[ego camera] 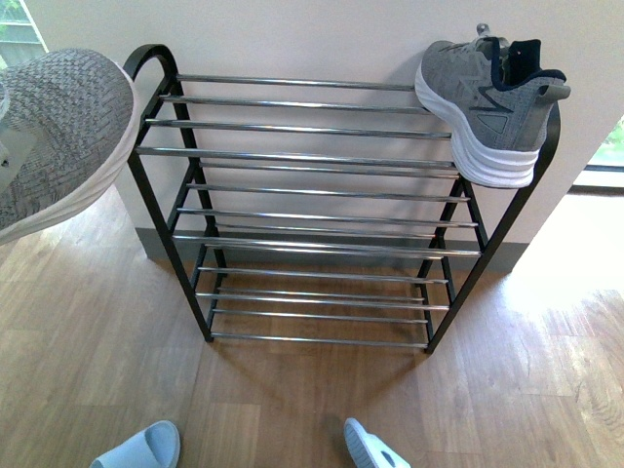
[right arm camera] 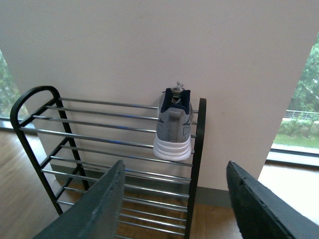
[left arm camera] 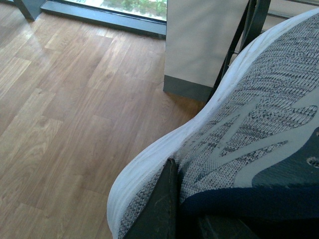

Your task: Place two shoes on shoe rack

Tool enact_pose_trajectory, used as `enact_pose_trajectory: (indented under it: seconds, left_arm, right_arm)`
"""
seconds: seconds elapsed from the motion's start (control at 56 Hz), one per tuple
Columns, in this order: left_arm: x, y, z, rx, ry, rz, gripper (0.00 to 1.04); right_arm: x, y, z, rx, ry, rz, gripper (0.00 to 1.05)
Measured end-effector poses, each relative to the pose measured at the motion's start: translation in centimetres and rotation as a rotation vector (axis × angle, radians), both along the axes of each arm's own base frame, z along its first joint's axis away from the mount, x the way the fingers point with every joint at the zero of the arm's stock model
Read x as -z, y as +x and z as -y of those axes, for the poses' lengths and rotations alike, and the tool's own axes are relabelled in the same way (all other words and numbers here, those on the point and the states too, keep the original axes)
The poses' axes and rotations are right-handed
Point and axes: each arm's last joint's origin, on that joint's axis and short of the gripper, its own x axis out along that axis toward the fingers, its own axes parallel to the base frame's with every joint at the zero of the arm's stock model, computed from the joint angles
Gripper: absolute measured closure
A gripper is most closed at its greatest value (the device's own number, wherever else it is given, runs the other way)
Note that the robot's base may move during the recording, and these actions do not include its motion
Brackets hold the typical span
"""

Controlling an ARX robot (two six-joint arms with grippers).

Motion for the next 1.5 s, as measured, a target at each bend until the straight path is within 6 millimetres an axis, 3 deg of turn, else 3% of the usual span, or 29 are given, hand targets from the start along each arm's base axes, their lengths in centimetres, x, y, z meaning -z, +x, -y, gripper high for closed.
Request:
enact_pose_trajectory:
  seconds: [0.232,1.108,1.233,1.501]
  left_arm:
    - [0.0,0.0,0.0,-0.001,-0.001,0.0,1.03]
    - [0.1,0.1,0.1,-0.011,0.002,0.022,1.03]
    - [0.0,1.8,0.9,-0.047,-0.065,0.111,1.03]
    - [-0.9,8.8,5.6,-0.045,-0.332,0.022,1.03]
  right_arm:
    - [0.0,0.0,0.0,0.0,0.0,0.0,0.08]
    - [0.0,0.0,0.0,0.005,0.0,0.0,0.09]
    - [0.0,0.0,0.0,0.005,0.0,0.0,0.09]
    - [0.0,0.0,0.0,0.005,0.0,0.0,0.09]
